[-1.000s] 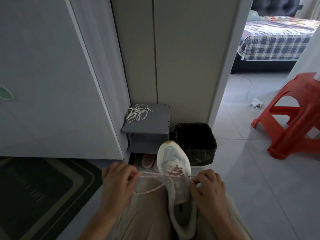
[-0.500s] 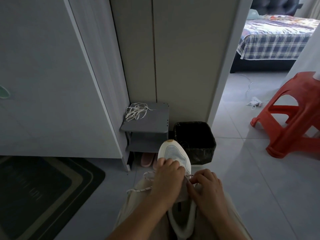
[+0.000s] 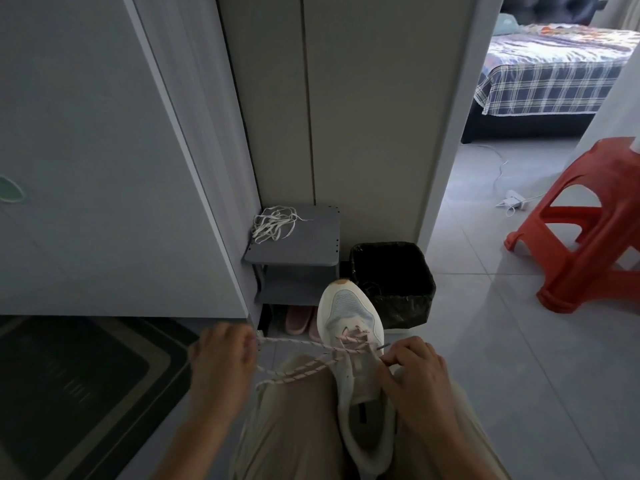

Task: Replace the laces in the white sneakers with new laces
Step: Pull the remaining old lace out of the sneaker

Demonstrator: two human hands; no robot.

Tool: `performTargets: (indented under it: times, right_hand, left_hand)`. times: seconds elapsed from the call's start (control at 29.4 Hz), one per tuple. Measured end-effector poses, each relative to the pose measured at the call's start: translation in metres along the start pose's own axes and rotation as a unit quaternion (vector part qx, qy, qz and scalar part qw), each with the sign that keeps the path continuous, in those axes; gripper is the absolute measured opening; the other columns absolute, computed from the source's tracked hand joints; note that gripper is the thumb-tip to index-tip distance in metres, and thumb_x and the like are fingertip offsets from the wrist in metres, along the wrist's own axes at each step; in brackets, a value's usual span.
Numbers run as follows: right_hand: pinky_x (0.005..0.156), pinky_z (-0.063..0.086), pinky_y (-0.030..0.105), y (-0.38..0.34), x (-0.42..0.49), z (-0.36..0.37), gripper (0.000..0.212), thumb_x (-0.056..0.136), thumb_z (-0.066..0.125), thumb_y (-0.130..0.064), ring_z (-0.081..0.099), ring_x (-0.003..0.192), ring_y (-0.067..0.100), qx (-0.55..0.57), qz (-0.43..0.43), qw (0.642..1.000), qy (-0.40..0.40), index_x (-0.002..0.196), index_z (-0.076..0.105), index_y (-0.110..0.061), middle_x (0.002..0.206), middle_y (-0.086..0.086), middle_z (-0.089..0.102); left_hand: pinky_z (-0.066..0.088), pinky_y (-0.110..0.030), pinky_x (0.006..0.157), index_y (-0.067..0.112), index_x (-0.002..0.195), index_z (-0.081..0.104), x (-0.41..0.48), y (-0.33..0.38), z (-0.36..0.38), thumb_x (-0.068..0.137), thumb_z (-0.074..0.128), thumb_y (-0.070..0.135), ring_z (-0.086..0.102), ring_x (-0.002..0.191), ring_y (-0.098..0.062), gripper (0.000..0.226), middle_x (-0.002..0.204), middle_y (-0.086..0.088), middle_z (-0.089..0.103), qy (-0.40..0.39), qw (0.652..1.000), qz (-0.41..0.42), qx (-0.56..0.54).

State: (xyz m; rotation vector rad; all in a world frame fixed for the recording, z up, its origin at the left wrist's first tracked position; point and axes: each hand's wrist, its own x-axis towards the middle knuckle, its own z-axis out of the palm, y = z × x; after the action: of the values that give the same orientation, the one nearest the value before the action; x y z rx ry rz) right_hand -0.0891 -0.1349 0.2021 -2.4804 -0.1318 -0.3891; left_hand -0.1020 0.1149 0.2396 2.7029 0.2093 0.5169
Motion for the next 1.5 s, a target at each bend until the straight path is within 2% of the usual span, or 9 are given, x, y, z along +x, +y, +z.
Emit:
performTargets:
  times: [0.1, 0.2, 0.34, 0.44, 0.58, 0.82, 0.92, 1.16, 1.5]
  right_hand:
    - [0.069, 0.033, 0.016, -0.004, 0.0, -0.002, 0.019, 0.061, 0.084, -0.016, 0.05, 0.072, 0.009, 0.007, -0.015, 1.0, 0.008, 0.064, 0.066, -0.022, 0.077, -0.013, 0.054]
    - [0.068, 0.04, 0.017, -0.005, 0.0, -0.005, 0.011, 0.068, 0.076, -0.024, 0.05, 0.072, 0.007, 0.023, -0.024, 0.999, 0.004, 0.065, 0.066, -0.023, 0.08, -0.016, 0.049]
    - [0.079, 0.051, 0.033, -0.005, 0.0, -0.01, 0.008, 0.08, 0.069, -0.026, 0.055, 0.078, 0.011, 0.044, 0.059, 0.995, -0.069, 0.084, 0.063, -0.023, 0.091, -0.013, 0.047]
    - [0.086, 0.051, 0.031, -0.009, 0.002, -0.009, 0.034, 0.079, 0.07, -0.034, 0.057, 0.093, 0.013, 0.073, 0.174, 0.976, -0.107, 0.104, 0.047, -0.029, 0.099, -0.009, 0.053]
    - [0.089, 0.037, 0.019, -0.014, -0.004, -0.012, 0.034, 0.088, 0.052, -0.042, 0.055, 0.097, 0.007, -0.001, 0.081, 0.991, -0.108, 0.12, 0.054, -0.029, 0.113, -0.011, 0.058]
    - [0.07, 0.044, 0.008, -0.011, 0.012, -0.019, 0.019, 0.087, 0.06, -0.019, 0.056, 0.077, -0.004, 0.159, 0.102, 0.978, -0.09, 0.103, 0.059, -0.029, 0.083, -0.021, 0.057]
    - [0.065, 0.047, 0.01, -0.009, 0.015, -0.021, 0.024, 0.087, 0.06, -0.014, 0.06, 0.069, -0.001, 0.163, 0.087, 0.978, -0.099, 0.079, 0.056, -0.036, 0.075, -0.02, 0.06]
    - [0.06, 0.046, 0.007, -0.006, 0.028, -0.026, 0.02, 0.089, 0.057, -0.013, 0.063, 0.064, 0.0, 0.193, 0.128, 0.955, -0.184, 0.075, 0.059, -0.028, 0.072, -0.009, 0.064]
    - [0.078, 0.053, 0.027, -0.011, 0.029, -0.02, 0.018, 0.092, 0.052, -0.024, 0.058, 0.07, 0.005, 0.136, 0.131, 0.964, -0.187, 0.075, 0.051, -0.031, 0.073, -0.01, 0.06]
  left_hand:
    - [0.037, -0.026, 0.076, 0.028, 0.094, 0.059, -0.012, 0.053, 0.031, 0.056, 0.086, 0.027, 0.059, 0.083, -0.014, 0.047, 0.089, 0.006, 0.061, -0.006, 0.984, 0.174, 0.022]
    - [0.028, -0.023, 0.078, 0.031, 0.079, 0.066, -0.012, 0.094, 0.054, 0.054, 0.086, 0.035, 0.056, 0.08, -0.009, 0.032, 0.079, 0.016, 0.061, -0.005, 0.964, 0.263, 0.03]
    - [0.025, -0.029, 0.07, 0.026, 0.058, 0.065, -0.001, 0.111, 0.063, 0.05, 0.088, 0.034, 0.056, 0.065, -0.011, 0.025, 0.06, 0.014, 0.06, -0.029, 0.964, 0.251, 0.083]
    - [0.025, -0.026, 0.071, 0.028, 0.059, 0.065, -0.003, 0.107, 0.063, 0.049, 0.088, 0.036, 0.056, 0.065, -0.007, 0.026, 0.06, 0.017, 0.06, -0.027, 0.963, 0.255, 0.078]
    - [0.025, -0.025, 0.073, 0.029, 0.063, 0.066, -0.011, 0.101, 0.068, 0.052, 0.087, 0.038, 0.057, 0.071, -0.006, 0.025, 0.063, 0.018, 0.06, -0.009, 0.969, 0.243, 0.047]
    - [0.042, -0.024, 0.072, 0.034, 0.068, 0.07, -0.013, 0.1, 0.071, 0.056, 0.086, 0.035, 0.056, 0.068, -0.003, 0.02, 0.064, 0.018, 0.059, 0.009, 0.982, 0.184, -0.041]
    - [0.033, -0.022, 0.079, 0.033, 0.069, 0.068, -0.014, 0.096, 0.075, 0.071, 0.069, 0.035, 0.048, 0.075, 0.001, 0.003, 0.069, 0.018, 0.058, 0.019, 0.982, 0.171, -0.08]
    - [0.028, -0.016, 0.074, 0.033, 0.075, 0.065, -0.022, 0.097, 0.082, 0.079, 0.045, 0.04, 0.04, 0.081, 0.002, 0.021, 0.077, 0.019, 0.059, 0.012, 0.984, 0.143, -0.101]
    - [0.026, -0.012, 0.072, 0.033, 0.072, 0.065, -0.016, 0.096, 0.084, 0.076, 0.048, 0.042, 0.044, 0.078, 0.003, 0.02, 0.074, 0.019, 0.06, -0.014, 0.982, 0.118, -0.145]
